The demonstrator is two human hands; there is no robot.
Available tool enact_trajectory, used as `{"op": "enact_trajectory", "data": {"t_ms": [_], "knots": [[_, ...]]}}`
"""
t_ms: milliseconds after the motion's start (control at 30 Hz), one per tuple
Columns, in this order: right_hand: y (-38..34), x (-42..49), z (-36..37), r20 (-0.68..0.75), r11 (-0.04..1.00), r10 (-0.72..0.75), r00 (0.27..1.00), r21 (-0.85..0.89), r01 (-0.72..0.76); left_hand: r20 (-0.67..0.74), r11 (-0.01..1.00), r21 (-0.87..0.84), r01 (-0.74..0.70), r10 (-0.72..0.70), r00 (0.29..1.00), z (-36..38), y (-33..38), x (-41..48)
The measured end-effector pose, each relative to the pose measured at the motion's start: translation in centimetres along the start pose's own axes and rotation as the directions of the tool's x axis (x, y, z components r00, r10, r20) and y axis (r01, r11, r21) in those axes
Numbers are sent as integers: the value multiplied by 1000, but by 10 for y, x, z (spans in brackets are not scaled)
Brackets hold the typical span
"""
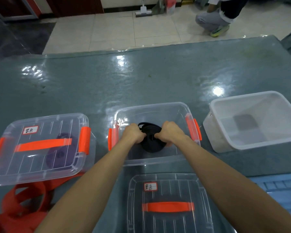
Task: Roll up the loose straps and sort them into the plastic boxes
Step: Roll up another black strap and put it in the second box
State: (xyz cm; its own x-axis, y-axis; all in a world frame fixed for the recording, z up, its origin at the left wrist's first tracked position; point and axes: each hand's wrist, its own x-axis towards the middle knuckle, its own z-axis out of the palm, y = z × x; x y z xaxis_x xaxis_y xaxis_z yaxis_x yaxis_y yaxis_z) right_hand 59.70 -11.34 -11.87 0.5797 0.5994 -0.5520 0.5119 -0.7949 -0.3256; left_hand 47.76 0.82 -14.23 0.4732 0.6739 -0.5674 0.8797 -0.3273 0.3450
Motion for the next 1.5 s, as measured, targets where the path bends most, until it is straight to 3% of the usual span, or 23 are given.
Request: {"op": "enact_trajectory", "data": {"t_ms": [267,367,467,600,733,867,967,1033,1167,1233,1333,1500], "knots": [[2,-10,-8,15,998,-8,1000,-56,9,11,996,64,-56,55,998,-12,4,-18],[-2,-19,-14,-27,989,-44,999,-141,40,-89,969,178,-173,191,977,-23,4,-32],[-7,-38,-21,-142,952,-143,980,-290,97,-238,896,335,-291,379,894,-33,2,-61],[-4,-83,-22,-296,879,-349,889,-433,201,-349,793,512,-331,544,763,-38,-10,-110],[18,-140,-10,-431,841,-514,742,-423,337,-389,735,584,-346,627,675,-35,-36,-163],[48,-183,14,-552,814,-579,600,-430,390,-492,688,602,-405,719,491,-11,-75,-208],[68,-205,38,-600,806,-592,538,-444,392,-528,684,600,-414,728,438,13,-99,-229],[84,-214,56,-593,816,-578,561,-438,377,-523,712,573,-406,700,487,31,-112,-237],[115,-220,95,-533,878,-466,706,-379,293,-431,865,416,-280,459,777,69,-135,-232],[128,-219,112,-468,916,-370,803,-329,231,-334,909,370,-190,321,886,87,-142,-223],[143,-215,128,-368,949,-231,901,-289,125,-245,955,269,-126,194,950,107,-147,-215],[164,-221,145,-374,969,-56,926,-244,-40,-188,982,184,-38,73,980,118,-145,-209]]}}
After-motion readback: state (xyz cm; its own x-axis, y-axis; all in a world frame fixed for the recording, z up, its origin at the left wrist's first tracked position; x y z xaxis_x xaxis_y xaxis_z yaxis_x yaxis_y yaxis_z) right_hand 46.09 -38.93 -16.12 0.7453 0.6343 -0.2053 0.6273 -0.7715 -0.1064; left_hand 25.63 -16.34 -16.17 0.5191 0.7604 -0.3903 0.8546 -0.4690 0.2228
